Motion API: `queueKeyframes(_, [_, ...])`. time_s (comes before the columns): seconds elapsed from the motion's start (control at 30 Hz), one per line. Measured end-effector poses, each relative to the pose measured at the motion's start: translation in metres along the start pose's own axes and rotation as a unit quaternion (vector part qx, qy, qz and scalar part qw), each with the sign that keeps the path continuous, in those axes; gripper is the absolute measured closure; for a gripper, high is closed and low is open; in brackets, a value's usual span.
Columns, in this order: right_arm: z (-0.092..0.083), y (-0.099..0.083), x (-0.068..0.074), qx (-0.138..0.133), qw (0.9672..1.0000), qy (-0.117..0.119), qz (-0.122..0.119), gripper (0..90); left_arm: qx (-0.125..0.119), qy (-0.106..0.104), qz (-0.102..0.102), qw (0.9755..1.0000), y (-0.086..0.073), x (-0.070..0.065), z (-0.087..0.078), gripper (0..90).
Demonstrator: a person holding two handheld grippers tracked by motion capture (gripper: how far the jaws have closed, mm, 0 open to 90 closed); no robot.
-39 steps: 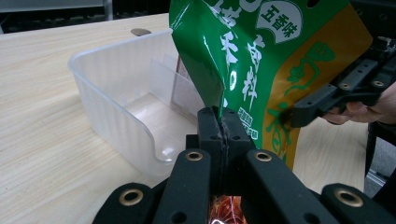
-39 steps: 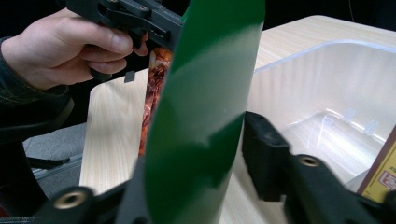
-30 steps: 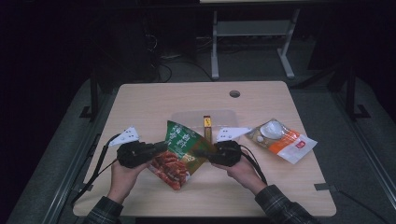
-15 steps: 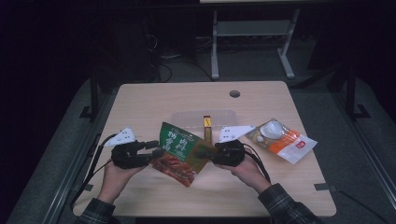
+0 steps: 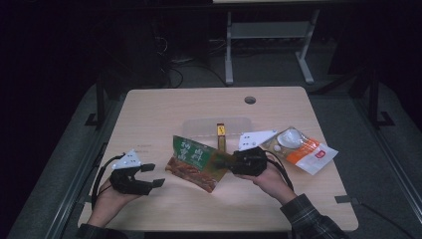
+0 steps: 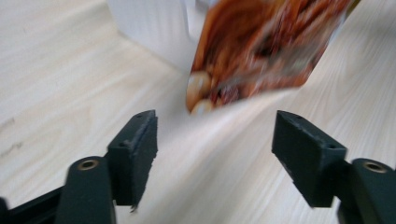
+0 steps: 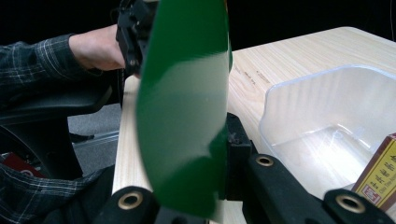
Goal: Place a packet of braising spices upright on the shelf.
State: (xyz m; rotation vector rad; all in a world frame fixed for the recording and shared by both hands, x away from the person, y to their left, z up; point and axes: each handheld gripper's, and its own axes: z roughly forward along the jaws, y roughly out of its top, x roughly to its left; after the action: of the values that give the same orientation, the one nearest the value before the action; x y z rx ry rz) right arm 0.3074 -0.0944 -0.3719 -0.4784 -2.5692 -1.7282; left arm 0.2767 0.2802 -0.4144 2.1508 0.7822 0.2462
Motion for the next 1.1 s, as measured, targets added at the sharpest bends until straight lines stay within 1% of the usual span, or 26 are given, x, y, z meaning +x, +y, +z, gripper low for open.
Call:
queueKeyframes(0.1, [-0.001, 0.002, -0.001, 0.002, 1.0000, 0.001, 0.002, 89.7, 0.008, 0.000, -0.002, 1.0000, -0.007, 0.000, 0.000, 26.9])
queueKeyframes(0.13, [-0.002, 0.003, -0.001, 0.002, 1.0000, 0.003, 0.005, 89.7, 0.014, 0.002, 0.004, 0.9999, -0.009, 0.001, 0.000, 26.0])
queueKeyframes(0.2, [-0.003, 0.005, 0.000, 0.002, 0.9999, 0.003, 0.011, 89.7, 0.019, 0.006, 0.002, 0.9998, -0.013, 0.001, 0.000, 24.5])
queueKeyframes(0.23, [-0.004, 0.006, 0.000, -0.002, 0.9999, 0.004, 0.013, 89.7, 0.022, 0.007, 0.005, 0.9997, -0.014, 0.002, 0.000, 23.8])
queueKeyframes(0.27, [-0.005, 0.007, 0.000, -0.003, 0.9999, 0.005, 0.015, 89.8, 0.023, 0.009, 0.002, 0.9997, -0.015, 0.002, 0.000, 23.6])
queueKeyframes(0.33, [-0.006, 0.010, -0.001, -0.006, 0.9998, 0.007, 0.016, 89.7, 0.024, 0.014, 0.003, 0.9996, -0.016, 0.004, 0.000, 22.2])
queueKeyframes(0.43, [-0.008, 0.014, -0.003, -0.011, 0.9997, 0.011, 0.018, 89.8, 0.023, 0.011, 0.003, 0.9997, -0.016, 0.006, 0.001, 20.4])
queueKeyframes(0.47, [-0.008, 0.015, -0.002, -0.011, 0.9997, 0.010, 0.020, 89.7, 0.020, 0.013, 0.003, 0.9997, -0.017, 0.006, 0.002, 20.0])
queueKeyframes(0.5, [-0.009, 0.017, -0.003, -0.013, 0.9997, 0.008, 0.017, 89.7, 0.022, 0.014, 0.006, 0.9996, -0.017, 0.006, 0.003, 19.4])
queueKeyframes(0.57, [-0.010, 0.021, -0.003, -0.013, 0.9997, 0.007, 0.018, 89.8, 0.025, 0.015, 0.005, 0.9996, -0.018, 0.007, 0.005, 18.5])
queueKeyframes(0.6, [-0.011, 0.022, -0.004, -0.015, 0.9997, 0.005, 0.020, 89.8, 0.029, 0.016, 0.012, 0.9994, -0.018, 0.008, 0.005, 18.5])
queueKeyframes(0.67, [-0.013, 0.024, -0.005, -0.018, 0.9995, 0.002, 0.024, 89.8, 0.032, 0.016, 0.009, 0.9993, -0.019, 0.009, 0.006, 18.4])
queueKeyframes(0.73, [-0.015, 0.026, -0.006, -0.022, 0.9994, -0.001, 0.028, 89.7, 0.033, 0.017, 0.012, 0.9992, -0.019, 0.010, 0.007, 18.3])
queueKeyframes(0.77, [-0.016, 0.027, -0.007, -0.024, 0.9993, -0.003, 0.030, 89.7, 0.035, 0.017, 0.010, 0.9992, -0.019, 0.010, 0.007, 18.3])
queueKeyframes(0.8, [-0.018, 0.028, -0.007, -0.026, 0.9991, -0.005, 0.032, 89.7, 0.030, 0.017, 0.006, 0.9994, -0.019, 0.010, 0.008, 18.2])
queueKeyframes(0.87, [-0.020, 0.032, -0.008, -0.031, 0.9989, -0.010, 0.034, 89.7, 0.029, 0.015, 0.007, 0.9995, -0.019, 0.011, 0.009, 18.1])
queueKeyframes(0.9, [-0.021, 0.033, -0.009, -0.034, 0.9987, -0.011, 0.035, 89.7, 0.029, 0.014, 0.002, 0.9995, -0.019, 0.012, 0.009, 18.1])
queueKeyframes(0.97, [-0.024, 0.036, -0.011, -0.041, 0.9983, -0.015, 0.038, 89.7, 0.035, 0.011, 0.003, 0.9993, -0.020, 0.013, 0.010, 18.0])
queueKeyframes(1.03, [-0.026, 0.039, -0.013, -0.047, 0.9978, -0.020, 0.042, 89.7, 0.035, 0.010, 0.003, 0.9993, -0.019, 0.013, 0.011, 17.9])
queueKeyframes(1.07, [-0.027, 0.040, -0.013, -0.047, 0.9976, -0.024, 0.045, 89.7, 0.031, 0.010, 0.000, 0.9995, -0.019, 0.013, 0.013, 17.9])
queueKeyframes(1.1, [-0.027, 0.042, -0.014, -0.051, 0.9974, -0.028, 0.043, 89.7, 0.034, 0.009, 0.003, 0.9994, -0.019, 0.013, 0.013, 17.8])
